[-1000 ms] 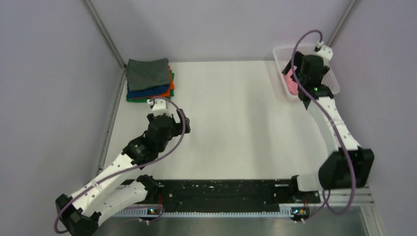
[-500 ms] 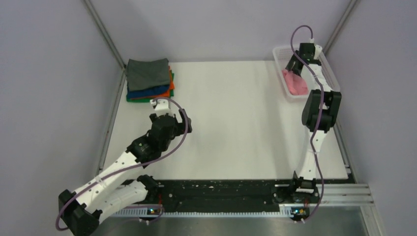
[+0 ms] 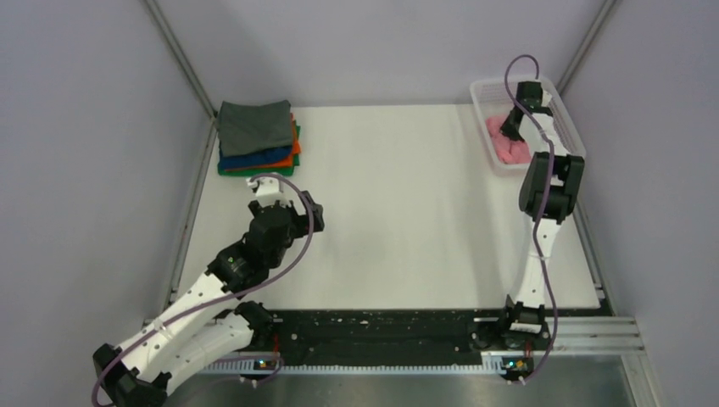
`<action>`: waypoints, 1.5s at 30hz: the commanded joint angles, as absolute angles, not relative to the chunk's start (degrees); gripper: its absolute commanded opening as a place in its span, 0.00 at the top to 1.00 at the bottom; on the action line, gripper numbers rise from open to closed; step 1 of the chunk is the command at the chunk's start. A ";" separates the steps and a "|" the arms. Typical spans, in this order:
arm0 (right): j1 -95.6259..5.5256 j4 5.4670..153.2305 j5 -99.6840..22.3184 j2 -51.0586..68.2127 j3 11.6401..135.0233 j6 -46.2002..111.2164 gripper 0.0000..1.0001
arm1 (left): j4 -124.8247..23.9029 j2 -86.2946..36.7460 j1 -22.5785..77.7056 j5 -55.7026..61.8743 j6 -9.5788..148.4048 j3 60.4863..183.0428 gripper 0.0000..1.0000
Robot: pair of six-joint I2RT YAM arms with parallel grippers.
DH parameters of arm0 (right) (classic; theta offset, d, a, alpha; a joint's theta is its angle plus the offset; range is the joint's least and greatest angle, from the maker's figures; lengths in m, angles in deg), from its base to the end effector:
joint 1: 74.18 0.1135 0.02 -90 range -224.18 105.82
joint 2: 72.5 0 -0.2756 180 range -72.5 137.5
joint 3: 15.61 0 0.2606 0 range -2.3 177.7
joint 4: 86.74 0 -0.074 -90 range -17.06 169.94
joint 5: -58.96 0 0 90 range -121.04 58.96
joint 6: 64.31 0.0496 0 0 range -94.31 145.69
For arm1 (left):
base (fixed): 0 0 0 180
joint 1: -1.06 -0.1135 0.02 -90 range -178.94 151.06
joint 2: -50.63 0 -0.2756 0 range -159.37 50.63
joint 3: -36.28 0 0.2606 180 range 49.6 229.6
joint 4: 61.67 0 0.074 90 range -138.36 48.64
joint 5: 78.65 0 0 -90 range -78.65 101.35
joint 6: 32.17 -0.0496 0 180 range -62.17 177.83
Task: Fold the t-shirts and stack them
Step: Grab crumpled tshirt from bin with the right arm, then move the tshirt to the center of the board
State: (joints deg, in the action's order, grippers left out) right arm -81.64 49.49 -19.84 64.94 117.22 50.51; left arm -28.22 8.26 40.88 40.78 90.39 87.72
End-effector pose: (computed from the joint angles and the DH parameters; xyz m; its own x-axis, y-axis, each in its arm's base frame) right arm 0.5582 -0.0828 0.1873 -0.5656 0.4894 -0.6638 0.5428 0.8269 0.1470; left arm 0.1542 -0.0969 0.2919 -0.3824 -0.2915 -0.8768 0.0097 0.9476 -0.3192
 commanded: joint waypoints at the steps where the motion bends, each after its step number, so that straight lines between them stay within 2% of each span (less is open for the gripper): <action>1: -82.89 46.92 -23.21 57.99 121.92 48.85 1.00 | -27.31 11.55 41.11 41.93 91.44 87.24 0.01; 6: -82.88 46.85 -32.11 42.32 125.05 47.85 1.00 | -26.68 14.46 41.07 40.91 92.73 86.04 0.01; 12: -81.01 54.93 -66.39 28.70 118.39 53.48 1.00 | -25.31 15.09 41.06 38.06 93.63 86.40 0.01; 19: -65.33 55.51 -79.95 20.58 117.90 47.61 1.00 | -22.07 15.49 41.08 38.15 95.67 87.74 0.01; 24: -61.50 56.07 -82.19 17.19 110.09 45.34 0.98 | -20.95 16.64 41.10 38.97 97.17 87.59 0.01; 27: -61.49 55.54 -71.40 11.84 96.59 42.30 0.90 | -20.36 16.84 41.10 39.88 98.22 87.51 0.01; 29: -61.57 58.43 -60.04 7.47 84.65 41.24 0.78 | -20.06 16.74 41.08 40.25 98.66 87.49 0.01; 33: -61.53 60.90 -31.98 1.63 65.69 44.37 0.08 | -20.00 15.70 41.05 40.21 98.67 87.30 0.01; 34: -61.57 60.42 -27.35 0.88 63.02 45.04 0.02 | -20.26 15.22 41.07 39.93 98.48 87.27 0.01; 37: -61.54 59.26 -23.57 -1.81 56.83 45.18 0.01 | -22.44 12.49 41.11 37.57 97.62 87.01 0.01; 42: -61.44 61.39 -32.59 -8.76 46.77 45.25 0.02 | -34.10 1.99 41.12 27.15 96.55 85.89 0.01; 45: -61.18 61.64 -35.72 -11.74 41.83 45.21 0.03 | -41.24 -6.69 41.06 16.19 96.58 86.68 0.01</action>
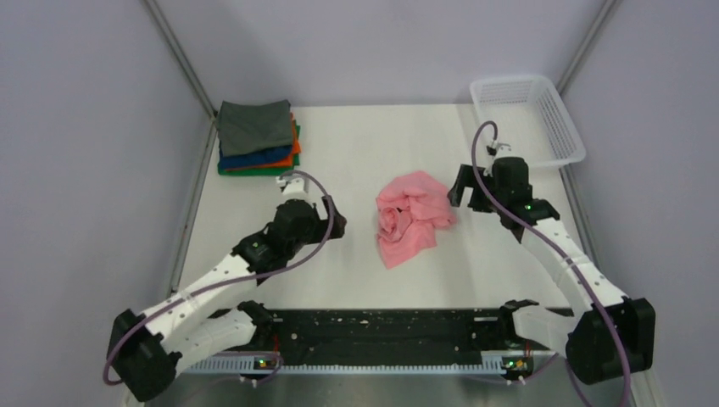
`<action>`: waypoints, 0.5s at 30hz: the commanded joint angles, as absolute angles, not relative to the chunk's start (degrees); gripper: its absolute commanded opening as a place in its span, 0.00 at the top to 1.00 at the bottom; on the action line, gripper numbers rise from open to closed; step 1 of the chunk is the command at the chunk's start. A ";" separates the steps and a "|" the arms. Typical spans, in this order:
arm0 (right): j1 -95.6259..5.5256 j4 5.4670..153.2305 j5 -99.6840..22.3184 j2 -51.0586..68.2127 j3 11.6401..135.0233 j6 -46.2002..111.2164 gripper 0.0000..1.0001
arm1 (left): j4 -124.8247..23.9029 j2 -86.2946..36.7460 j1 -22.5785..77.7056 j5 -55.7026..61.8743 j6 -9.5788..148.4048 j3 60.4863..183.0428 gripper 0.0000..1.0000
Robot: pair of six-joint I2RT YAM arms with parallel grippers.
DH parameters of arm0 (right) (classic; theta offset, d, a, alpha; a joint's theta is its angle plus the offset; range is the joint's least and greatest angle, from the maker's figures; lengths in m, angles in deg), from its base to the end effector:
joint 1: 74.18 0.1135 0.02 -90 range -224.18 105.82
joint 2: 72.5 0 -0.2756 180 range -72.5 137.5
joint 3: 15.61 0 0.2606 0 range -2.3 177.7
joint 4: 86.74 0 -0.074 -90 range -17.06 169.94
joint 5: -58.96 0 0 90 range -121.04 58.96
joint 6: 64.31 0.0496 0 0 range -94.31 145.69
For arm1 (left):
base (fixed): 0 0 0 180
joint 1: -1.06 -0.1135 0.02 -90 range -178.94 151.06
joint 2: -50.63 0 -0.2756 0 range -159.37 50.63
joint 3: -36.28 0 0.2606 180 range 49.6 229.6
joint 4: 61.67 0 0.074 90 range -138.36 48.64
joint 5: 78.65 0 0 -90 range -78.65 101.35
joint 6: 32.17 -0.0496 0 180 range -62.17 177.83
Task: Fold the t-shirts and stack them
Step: Move the tshirt to the center of the board, then flatten out the tshirt
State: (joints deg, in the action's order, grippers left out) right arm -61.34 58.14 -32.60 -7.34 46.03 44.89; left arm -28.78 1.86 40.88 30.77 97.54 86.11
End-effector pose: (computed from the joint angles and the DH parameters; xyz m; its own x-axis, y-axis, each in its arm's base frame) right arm 0.2540 0.0593 0.2704 -0.6548 0.1879 -0.7320 -0.0292 0.9616 0.2729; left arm 0.1653 -0.1164 0.2619 -0.5589 -0.3186 -0.7656 0.0389 0.9122 -0.4079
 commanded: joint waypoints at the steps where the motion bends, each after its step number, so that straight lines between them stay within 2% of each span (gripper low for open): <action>1: -60.89 61.52 -35.70 -12.23 40.86 45.25 0.04 | -42.46 -9.91 41.05 12.93 96.28 87.78 0.01; 6: -59.20 64.93 -37.83 -12.82 35.17 49.64 0.06 | -51.68 -24.22 41.25 1.46 96.16 93.56 0.01; 13: -58.97 69.63 -38.68 -11.63 30.19 52.28 0.07 | -54.50 -41.68 41.23 -2.86 95.07 105.14 0.08; 15: -58.89 71.25 -38.57 -11.07 29.63 52.70 0.07 | -52.99 -46.17 41.23 -3.44 94.61 108.55 0.13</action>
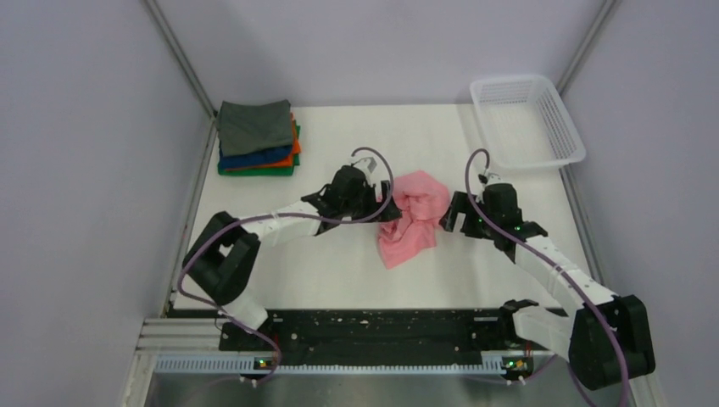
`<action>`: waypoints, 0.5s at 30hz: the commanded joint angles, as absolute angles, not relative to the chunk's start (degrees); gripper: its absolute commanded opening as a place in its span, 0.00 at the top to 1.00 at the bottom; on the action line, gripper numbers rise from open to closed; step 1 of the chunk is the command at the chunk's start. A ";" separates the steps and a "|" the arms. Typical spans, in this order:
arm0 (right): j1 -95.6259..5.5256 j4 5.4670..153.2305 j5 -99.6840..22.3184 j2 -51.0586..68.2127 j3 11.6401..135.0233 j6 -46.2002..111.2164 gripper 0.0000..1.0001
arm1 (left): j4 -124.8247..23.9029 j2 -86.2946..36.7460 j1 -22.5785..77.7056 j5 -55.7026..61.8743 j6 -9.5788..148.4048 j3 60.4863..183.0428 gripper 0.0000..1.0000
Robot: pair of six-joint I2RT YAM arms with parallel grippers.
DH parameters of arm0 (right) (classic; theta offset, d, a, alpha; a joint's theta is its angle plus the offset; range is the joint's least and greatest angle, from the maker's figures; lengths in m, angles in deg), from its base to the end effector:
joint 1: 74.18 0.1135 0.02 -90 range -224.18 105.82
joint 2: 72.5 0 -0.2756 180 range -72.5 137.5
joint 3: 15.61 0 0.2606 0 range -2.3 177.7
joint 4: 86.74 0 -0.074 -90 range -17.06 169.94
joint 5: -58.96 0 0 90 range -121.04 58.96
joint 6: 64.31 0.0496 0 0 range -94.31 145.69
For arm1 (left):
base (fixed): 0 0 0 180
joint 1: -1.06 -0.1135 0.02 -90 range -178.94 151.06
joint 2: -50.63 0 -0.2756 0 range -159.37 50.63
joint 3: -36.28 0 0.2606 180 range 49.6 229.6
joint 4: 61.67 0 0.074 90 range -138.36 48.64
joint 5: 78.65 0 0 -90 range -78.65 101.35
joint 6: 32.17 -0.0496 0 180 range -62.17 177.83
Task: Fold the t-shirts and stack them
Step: Flatten out the tshirt
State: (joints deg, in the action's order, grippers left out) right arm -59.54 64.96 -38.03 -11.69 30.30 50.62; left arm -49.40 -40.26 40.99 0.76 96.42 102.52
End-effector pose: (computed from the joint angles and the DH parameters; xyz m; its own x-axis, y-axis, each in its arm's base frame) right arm 0.2184 0.0633 0.2027 -0.7425 0.2384 -0.6259 -0.0262 0.9235 0.3828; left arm 0.2697 -0.2376 0.2066 -0.8239 -0.1100 -0.5560 0.2939 0.7559 -0.5850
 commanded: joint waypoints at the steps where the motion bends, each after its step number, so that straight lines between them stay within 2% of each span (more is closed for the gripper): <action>1: -58.91 71.57 -38.40 -10.50 29.66 52.74 0.07 | -51.85 -48.21 41.23 -3.99 94.42 110.26 0.16; 3: -58.93 71.31 -37.95 -9.66 30.45 52.67 0.07 | -50.85 -51.42 41.28 -4.87 94.37 111.90 0.20; 5: -58.91 71.07 -38.54 -9.41 31.32 51.76 0.07 | -52.39 -52.67 41.37 -6.54 94.40 111.06 0.33; 6: -58.96 70.91 -38.58 -9.42 31.98 51.25 0.08 | -53.33 -52.73 41.39 -6.92 94.62 110.32 0.44; 7: -58.89 70.56 -38.33 -9.50 32.78 50.39 0.08 | -53.78 -52.42 41.45 -6.98 94.49 109.57 0.59; 8: -58.65 70.26 -37.74 -9.58 33.88 49.11 0.09 | -53.17 -51.78 41.42 -6.24 94.35 109.06 0.85; 9: -57.60 69.85 -36.20 -9.64 35.04 47.23 0.09 | -51.81 -50.73 41.41 -4.50 94.37 108.63 0.99; 15: -43.71 70.15 -28.87 -5.43 41.03 38.88 0.11 | -49.55 -40.39 41.34 5.90 94.72 101.23 1.00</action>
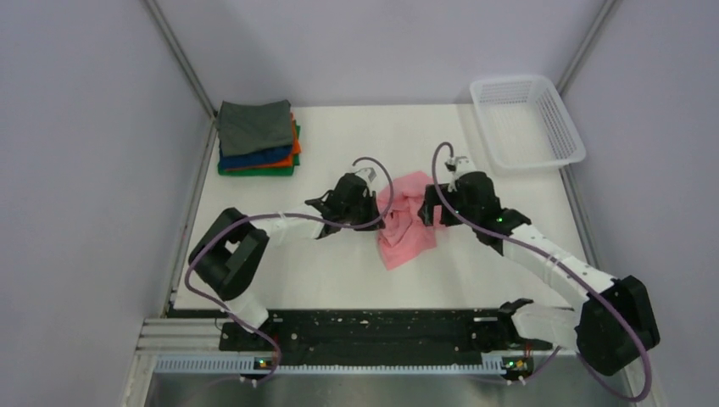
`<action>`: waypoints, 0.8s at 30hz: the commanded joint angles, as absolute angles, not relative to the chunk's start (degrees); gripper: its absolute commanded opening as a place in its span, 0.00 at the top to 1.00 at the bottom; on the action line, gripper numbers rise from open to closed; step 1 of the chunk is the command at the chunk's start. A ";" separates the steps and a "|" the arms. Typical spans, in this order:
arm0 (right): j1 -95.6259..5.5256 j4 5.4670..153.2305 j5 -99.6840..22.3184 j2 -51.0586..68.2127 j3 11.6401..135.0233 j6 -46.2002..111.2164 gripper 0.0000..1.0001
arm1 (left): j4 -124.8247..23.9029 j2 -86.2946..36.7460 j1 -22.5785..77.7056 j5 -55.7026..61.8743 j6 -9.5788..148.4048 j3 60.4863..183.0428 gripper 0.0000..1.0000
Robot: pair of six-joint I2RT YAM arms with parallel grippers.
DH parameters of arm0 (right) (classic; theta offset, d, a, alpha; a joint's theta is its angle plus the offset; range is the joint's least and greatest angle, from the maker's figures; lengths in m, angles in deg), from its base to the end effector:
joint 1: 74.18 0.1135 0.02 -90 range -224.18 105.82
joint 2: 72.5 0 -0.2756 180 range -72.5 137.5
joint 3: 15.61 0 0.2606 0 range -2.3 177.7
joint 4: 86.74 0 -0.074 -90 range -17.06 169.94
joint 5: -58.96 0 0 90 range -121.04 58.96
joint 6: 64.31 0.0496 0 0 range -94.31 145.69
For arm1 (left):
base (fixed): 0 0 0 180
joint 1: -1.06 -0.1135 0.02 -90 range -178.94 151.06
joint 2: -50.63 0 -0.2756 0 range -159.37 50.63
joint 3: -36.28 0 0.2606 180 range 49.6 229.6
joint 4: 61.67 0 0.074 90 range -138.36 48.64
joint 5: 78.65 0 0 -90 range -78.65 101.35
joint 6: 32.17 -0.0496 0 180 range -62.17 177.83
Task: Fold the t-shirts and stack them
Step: Flatten out the tshirt
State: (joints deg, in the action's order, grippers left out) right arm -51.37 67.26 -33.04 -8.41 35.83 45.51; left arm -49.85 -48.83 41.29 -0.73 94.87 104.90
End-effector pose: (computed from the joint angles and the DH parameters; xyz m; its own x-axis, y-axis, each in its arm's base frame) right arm 0.2301 0.0987 0.2272 -0.6815 0.0810 -0.7273 -0.1929 0.9388 0.2853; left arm 0.2827 -0.2528 0.1687 -0.8642 -0.0405 -0.5016 0.2863 0.7802 -0.5562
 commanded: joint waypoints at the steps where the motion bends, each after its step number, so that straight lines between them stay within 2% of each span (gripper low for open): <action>1: -42.30 70.57 -28.02 -3.72 41.95 38.92 0.13 | -49.15 -39.15 41.33 6.39 95.22 100.35 1.00; 6: -37.35 75.03 -23.85 7.78 46.58 39.17 0.27 | -49.28 -38.03 41.37 5.87 97.79 97.26 1.00; 10: -35.97 72.69 -17.07 16.23 51.02 40.20 0.34 | -49.65 -38.33 41.38 6.25 99.38 96.42 1.00; 13: -35.43 73.95 -18.08 19.53 51.35 40.66 0.42 | -50.46 -38.71 41.33 6.16 100.19 96.01 1.00; 17: -34.89 74.08 -12.33 21.68 51.22 43.16 0.49 | -50.26 -38.99 41.33 6.02 100.47 96.29 1.00; 18: -34.89 73.87 -10.49 21.61 51.20 43.69 0.54 | -50.21 -38.90 41.33 6.15 100.44 96.16 1.00; 21: -34.89 73.51 -6.46 19.72 51.02 45.33 0.91 | -48.91 -37.67 41.34 8.37 100.16 96.09 1.00; 22: -34.89 73.31 -5.72 18.07 50.89 45.83 0.98 | -47.80 -36.93 41.34 9.67 100.17 96.31 1.00; 24: -34.89 73.19 -4.73 13.52 50.26 45.94 1.00 | -44.71 -35.04 41.33 13.51 100.11 96.50 1.00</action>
State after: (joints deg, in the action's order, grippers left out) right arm -35.44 72.20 -10.84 20.97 48.85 43.98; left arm -47.91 -38.84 41.29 7.07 99.90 96.40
